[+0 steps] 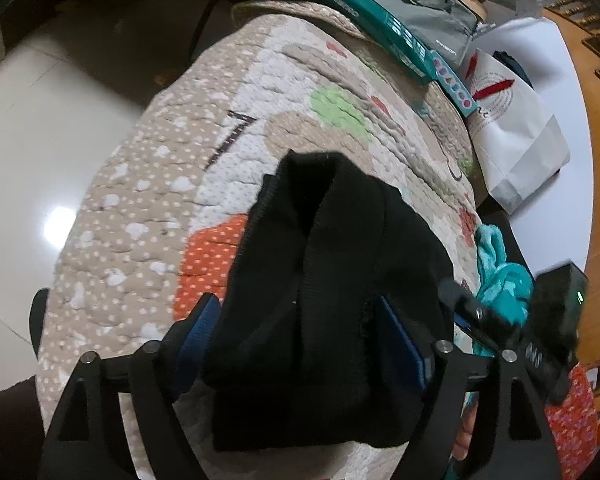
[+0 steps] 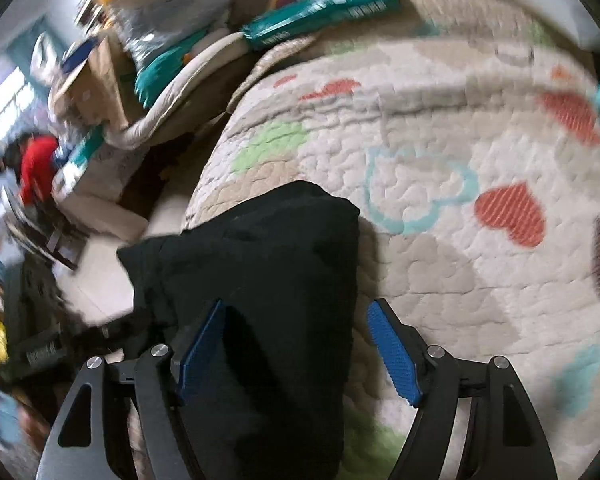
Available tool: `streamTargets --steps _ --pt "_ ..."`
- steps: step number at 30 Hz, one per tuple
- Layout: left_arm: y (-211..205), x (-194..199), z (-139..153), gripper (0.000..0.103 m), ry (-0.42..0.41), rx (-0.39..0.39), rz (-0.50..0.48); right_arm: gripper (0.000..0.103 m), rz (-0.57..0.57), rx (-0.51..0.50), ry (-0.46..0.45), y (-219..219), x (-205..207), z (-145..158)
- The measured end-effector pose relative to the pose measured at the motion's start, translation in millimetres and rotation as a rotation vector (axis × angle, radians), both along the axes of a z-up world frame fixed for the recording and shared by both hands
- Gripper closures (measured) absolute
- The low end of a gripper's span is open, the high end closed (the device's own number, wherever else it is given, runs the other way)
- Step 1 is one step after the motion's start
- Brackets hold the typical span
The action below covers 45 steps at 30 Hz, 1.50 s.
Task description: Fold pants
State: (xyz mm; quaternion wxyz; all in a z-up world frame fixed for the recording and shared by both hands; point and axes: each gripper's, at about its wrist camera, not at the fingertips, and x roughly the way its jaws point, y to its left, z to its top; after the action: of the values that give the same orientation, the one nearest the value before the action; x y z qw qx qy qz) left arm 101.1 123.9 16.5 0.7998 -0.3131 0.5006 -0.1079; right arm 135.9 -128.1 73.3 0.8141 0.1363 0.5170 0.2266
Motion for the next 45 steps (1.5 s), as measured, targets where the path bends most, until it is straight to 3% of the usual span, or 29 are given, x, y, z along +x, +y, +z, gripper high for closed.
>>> streamTargets --steps 3,6,7,8,9,10,11,12,18,22,25,28,32,34,36,39,42,45 --pt "-18.0 6.1 -3.7 0.006 -0.009 0.057 -0.051 0.021 -0.008 0.093 0.070 -1.8 15.6 -18.4" --pt "-38.3 6.3 -1.2 0.003 -0.028 0.166 -0.102 0.018 -0.011 0.176 0.117 2.0 24.8 -33.7" --pt "-40.5 5.5 -0.5 0.006 -0.029 0.188 -0.114 0.018 -0.011 0.187 0.113 4.0 25.5 -34.8" --pt "-42.2 4.2 1.5 0.019 -0.032 0.202 -0.123 0.021 -0.006 0.190 0.109 6.2 26.0 -34.4" --pt "-41.9 2.5 4.4 0.034 -0.033 0.196 -0.130 0.032 0.010 0.193 0.113 8.8 26.4 -33.0" --pt "-40.5 1.2 6.5 0.041 -0.031 0.185 -0.133 0.038 0.020 0.198 0.118 10.4 26.4 -31.1" --pt "-39.3 0.8 9.4 0.048 -0.024 0.170 -0.135 0.054 0.027 0.202 0.125 10.9 26.4 -28.9" --pt "-38.4 0.3 12.6 0.050 -0.021 0.167 -0.129 0.066 0.037 0.209 0.131 10.4 27.6 -25.6" --pt "-39.0 12.7 30.0 0.053 -0.030 0.093 -0.108 0.075 0.079 0.208 0.072 17.2 33.6 11.6" --pt "-41.1 47.2 39.2 0.053 -0.047 0.059 -0.102 0.075 0.074 0.191 0.005 15.9 51.2 38.1" --pt "-51.2 77.3 47.8 0.053 -0.089 0.109 -0.120 0.075 0.042 0.163 -0.023 9.3 73.7 46.8" --pt "-61.6 109.3 44.4 0.052 -0.096 0.142 -0.143 0.075 -0.004 0.143 -0.028 0.8 100.5 46.0" --pt "-70.2 137.1 17.8 0.043 -0.044 0.227 -0.157 0.070 -0.042 0.071 -0.008 -9.8 129.2 25.5" --pt "-71.7 138.9 7.1 0.039 -0.021 0.223 -0.174 0.061 -0.073 0.005 0.020 -13.6 137.4 8.8" --pt "-70.1 133.5 9.4 0.035 -0.045 0.206 -0.173 0.051 -0.110 0.003 0.028 -21.4 136.7 -2.0" --pt "-67.1 124.8 6.9 0.035 -0.042 0.189 -0.187 0.041 -0.119 -0.062 -0.004 -27.2 128.9 -5.6" --pt "-61.6 111.9 7.0 0.035 -0.033 0.166 -0.178 0.033 -0.103 -0.192 -0.045 -27.3 125.2 -6.1" --pt "-56.8 97.3 13.3 0.035 -0.030 0.170 -0.149 0.033 -0.130 -0.222 -0.080 -32.6 120.1 4.1"
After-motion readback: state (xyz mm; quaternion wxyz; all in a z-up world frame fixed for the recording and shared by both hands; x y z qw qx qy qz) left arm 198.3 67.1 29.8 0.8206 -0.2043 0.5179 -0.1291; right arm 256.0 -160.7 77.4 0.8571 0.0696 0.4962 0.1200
